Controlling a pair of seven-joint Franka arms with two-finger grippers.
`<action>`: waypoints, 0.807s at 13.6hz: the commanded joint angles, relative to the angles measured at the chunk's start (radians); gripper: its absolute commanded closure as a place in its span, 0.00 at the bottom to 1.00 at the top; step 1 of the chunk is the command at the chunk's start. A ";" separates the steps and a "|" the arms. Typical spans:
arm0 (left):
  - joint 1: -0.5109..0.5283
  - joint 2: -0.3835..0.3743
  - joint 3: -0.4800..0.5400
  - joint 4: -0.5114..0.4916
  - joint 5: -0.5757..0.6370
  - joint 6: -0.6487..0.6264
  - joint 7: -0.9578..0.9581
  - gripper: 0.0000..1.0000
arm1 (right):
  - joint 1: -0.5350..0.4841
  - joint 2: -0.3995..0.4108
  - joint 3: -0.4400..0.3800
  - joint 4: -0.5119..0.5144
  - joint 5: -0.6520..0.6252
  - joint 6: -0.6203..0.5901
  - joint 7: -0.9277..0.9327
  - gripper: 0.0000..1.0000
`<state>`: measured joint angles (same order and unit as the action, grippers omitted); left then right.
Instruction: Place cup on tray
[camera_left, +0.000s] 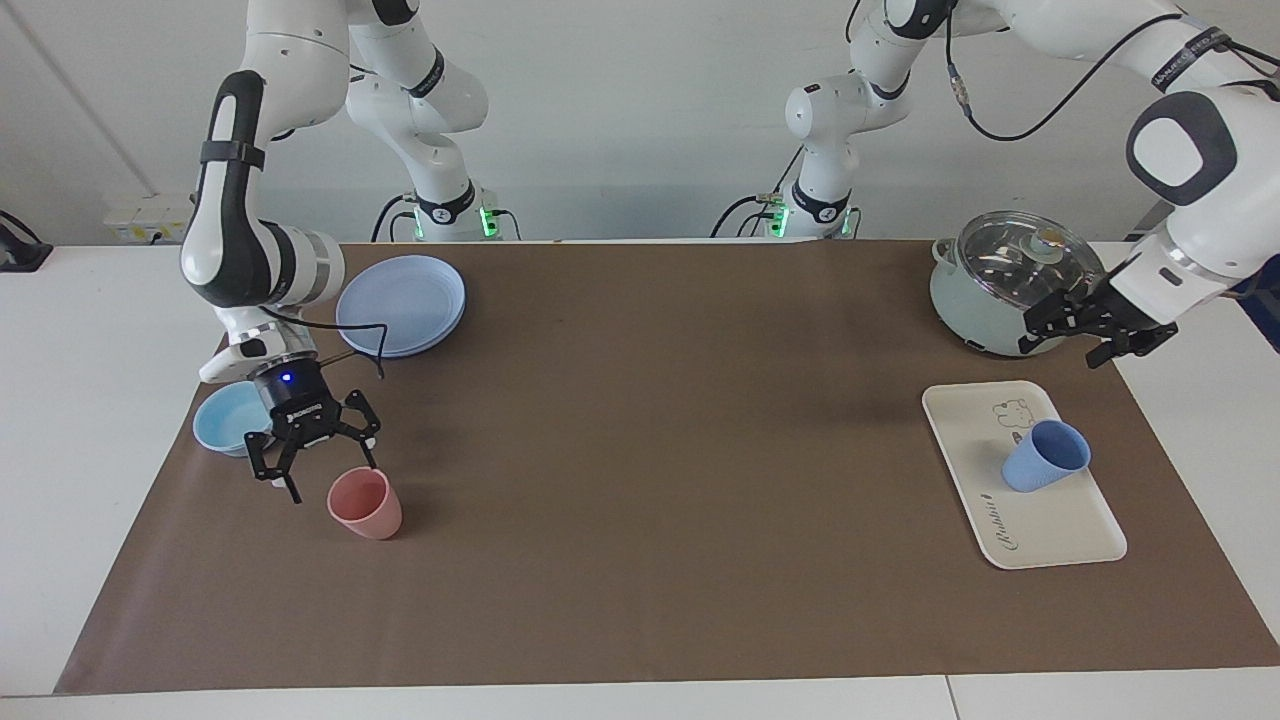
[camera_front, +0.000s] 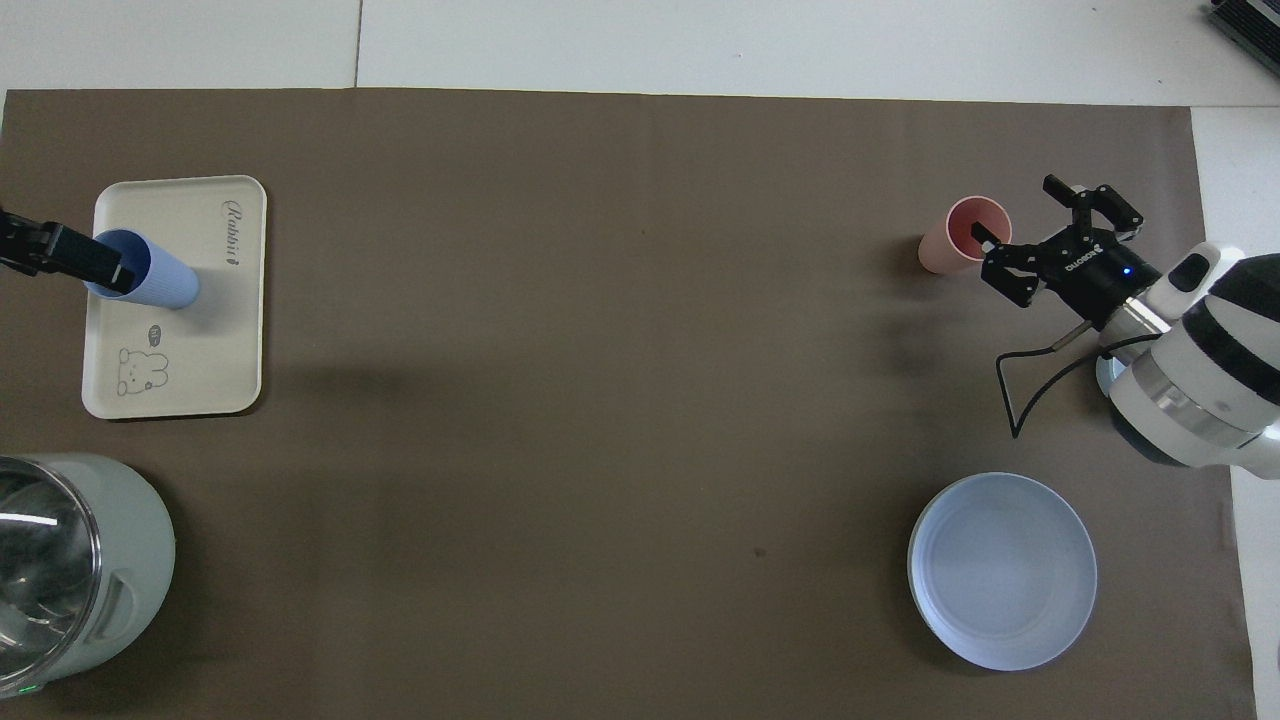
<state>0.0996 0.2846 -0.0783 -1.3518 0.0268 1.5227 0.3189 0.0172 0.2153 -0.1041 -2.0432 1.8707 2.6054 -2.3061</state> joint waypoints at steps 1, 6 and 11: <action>-0.109 -0.070 0.011 0.010 0.104 -0.058 -0.111 0.00 | 0.004 -0.043 0.004 -0.012 -0.158 0.025 0.170 0.00; -0.097 -0.166 0.014 -0.048 0.050 -0.053 -0.193 0.00 | -0.028 -0.079 -0.005 0.057 -0.759 -0.045 0.592 0.00; -0.055 -0.208 0.019 -0.110 -0.024 -0.039 -0.201 0.00 | -0.028 -0.135 -0.006 0.159 -1.434 -0.237 1.053 0.00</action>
<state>0.0366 0.1222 -0.0590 -1.3989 0.0224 1.4630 0.1357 -0.0072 0.1075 -0.1148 -1.9149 0.6320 2.4456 -1.3960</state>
